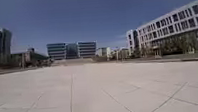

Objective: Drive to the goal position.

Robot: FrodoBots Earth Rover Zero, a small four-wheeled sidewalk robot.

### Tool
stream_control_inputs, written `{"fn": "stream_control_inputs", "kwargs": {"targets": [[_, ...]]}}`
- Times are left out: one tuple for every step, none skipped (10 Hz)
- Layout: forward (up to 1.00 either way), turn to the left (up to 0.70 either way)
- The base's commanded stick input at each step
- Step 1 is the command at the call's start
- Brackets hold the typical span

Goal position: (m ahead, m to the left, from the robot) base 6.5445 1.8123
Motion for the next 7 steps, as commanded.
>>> {"fn": "stream_control_inputs", "kwargs": {"targets": [[0.09, -0.05], [0.09, -0.05], [0.09, -0.05], [0.09, -0.05], [0.09, -0.05], [0.09, -0.05], [0.09, -0.05]]}}
